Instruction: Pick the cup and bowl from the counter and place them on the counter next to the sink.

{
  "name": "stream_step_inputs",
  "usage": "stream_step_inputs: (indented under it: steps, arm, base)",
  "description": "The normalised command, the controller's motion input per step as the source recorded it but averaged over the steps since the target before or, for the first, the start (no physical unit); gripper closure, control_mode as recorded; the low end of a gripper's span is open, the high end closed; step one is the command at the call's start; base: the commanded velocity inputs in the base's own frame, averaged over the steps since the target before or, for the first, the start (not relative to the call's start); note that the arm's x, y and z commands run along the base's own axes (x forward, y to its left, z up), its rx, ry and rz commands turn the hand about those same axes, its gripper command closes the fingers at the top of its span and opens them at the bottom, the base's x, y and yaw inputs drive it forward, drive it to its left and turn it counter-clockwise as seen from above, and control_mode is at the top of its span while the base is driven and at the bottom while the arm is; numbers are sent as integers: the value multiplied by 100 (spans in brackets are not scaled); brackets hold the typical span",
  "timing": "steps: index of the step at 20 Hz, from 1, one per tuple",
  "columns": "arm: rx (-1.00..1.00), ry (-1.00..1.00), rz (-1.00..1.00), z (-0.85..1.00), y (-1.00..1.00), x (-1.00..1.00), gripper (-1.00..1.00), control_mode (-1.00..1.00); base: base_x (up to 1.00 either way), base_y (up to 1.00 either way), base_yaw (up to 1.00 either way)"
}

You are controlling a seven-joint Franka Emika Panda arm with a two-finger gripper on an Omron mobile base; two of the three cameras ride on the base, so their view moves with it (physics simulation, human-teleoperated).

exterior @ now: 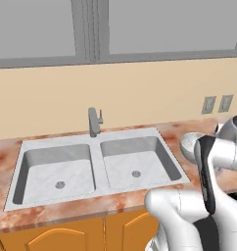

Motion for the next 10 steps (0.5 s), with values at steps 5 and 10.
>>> stream_step_inputs:
  steps: [5,10]
  arm:
    - [8,-2,-42,72,24,-6,-100,-100]
    - [20,-11,-45,65,13,-31,-100,-100]
  base:
    - [0,0,0]
    - [0,0,0]
